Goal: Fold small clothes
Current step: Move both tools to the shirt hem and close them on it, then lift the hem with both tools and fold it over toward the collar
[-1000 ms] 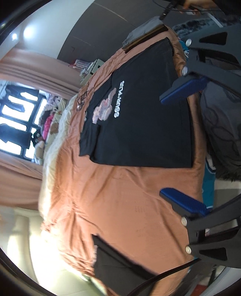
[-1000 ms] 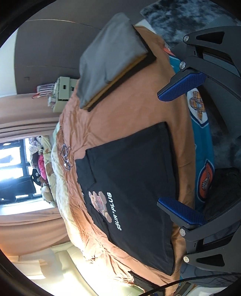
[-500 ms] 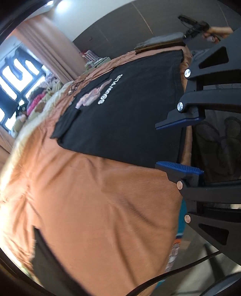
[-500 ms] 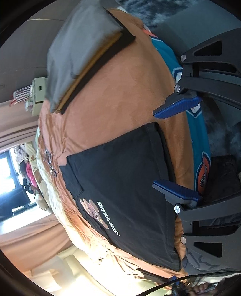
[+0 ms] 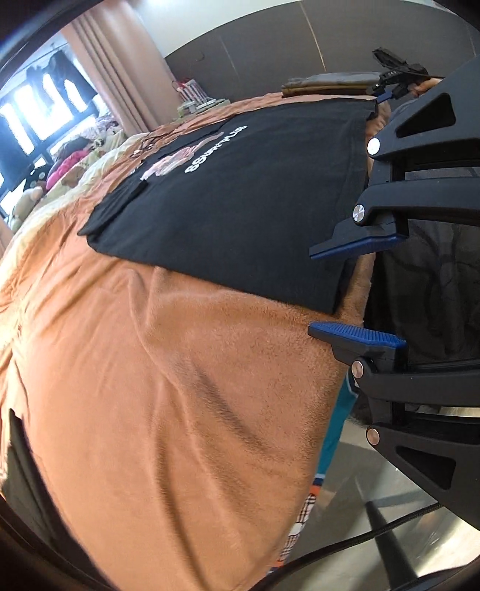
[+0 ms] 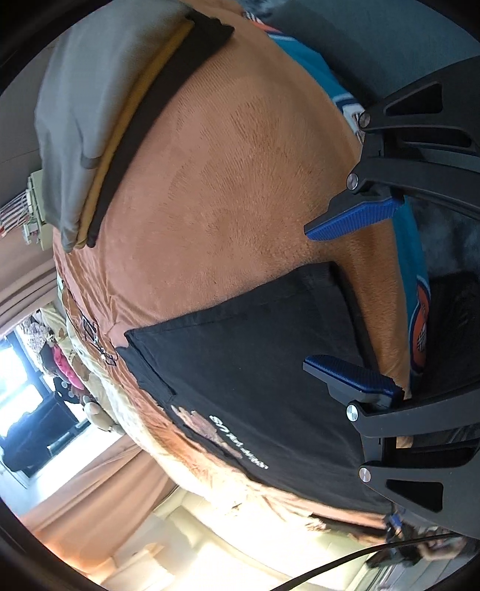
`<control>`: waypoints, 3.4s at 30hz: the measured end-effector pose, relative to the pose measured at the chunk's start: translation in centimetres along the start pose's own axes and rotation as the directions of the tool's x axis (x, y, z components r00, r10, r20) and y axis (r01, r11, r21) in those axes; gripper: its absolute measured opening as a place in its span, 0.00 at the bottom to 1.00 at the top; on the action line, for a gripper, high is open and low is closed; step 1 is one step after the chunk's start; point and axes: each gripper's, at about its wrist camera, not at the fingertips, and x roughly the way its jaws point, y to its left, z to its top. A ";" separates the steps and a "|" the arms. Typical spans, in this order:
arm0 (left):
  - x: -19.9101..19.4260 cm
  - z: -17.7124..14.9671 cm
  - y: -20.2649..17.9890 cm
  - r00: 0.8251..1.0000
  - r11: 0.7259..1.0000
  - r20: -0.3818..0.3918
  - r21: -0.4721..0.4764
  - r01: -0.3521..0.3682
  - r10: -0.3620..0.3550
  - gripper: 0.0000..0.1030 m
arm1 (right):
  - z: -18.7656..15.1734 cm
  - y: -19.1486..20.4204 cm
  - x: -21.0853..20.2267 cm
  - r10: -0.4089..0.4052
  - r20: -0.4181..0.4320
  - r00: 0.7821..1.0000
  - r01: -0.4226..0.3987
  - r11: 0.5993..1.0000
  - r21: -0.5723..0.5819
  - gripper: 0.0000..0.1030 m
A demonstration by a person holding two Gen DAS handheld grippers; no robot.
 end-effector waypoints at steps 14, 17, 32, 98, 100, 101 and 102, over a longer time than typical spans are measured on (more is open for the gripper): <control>1.4 -0.3 -1.8 0.989 0.985 -0.003 -0.091 0.148 -0.149 0.35 | -2.0 -5.5 0.3 0.201 0.023 0.979 -0.201 0.952 0.232 0.61; 1.6 -0.1 -2.3 0.991 0.987 0.015 -0.087 0.136 -0.135 0.35 | -2.3 -5.7 0.7 0.218 0.030 0.976 -0.218 0.942 0.254 0.61; 2.7 0.7 -1.9 0.998 0.989 0.046 -0.135 0.054 -0.048 0.18 | -3.2 -6.7 3.0 0.220 0.138 0.966 -0.257 0.887 0.384 0.50; -25.7 -2.7 -3.2 0.813 0.937 0.503 -0.015 0.349 -0.295 0.04 | -6.0 -2.3 -10.4 0.401 0.361 0.842 -0.478 0.865 0.153 0.00; -26.0 -2.1 -3.8 0.807 0.938 0.510 -0.003 0.347 -0.297 0.04 | -4.8 -1.9 -9.6 0.407 0.372 0.834 -0.483 0.865 0.137 0.00; -26.1 -1.6 -4.0 0.803 0.936 0.514 -0.002 0.353 -0.302 0.04 | -4.4 -1.8 -9.2 0.409 0.375 0.832 -0.486 0.864 0.134 0.00; -26.1 -1.4 -4.1 0.802 0.934 0.515 -0.003 0.356 -0.304 0.04 | -4.0 -1.8 -8.7 0.415 0.378 0.827 -0.492 0.860 0.133 0.00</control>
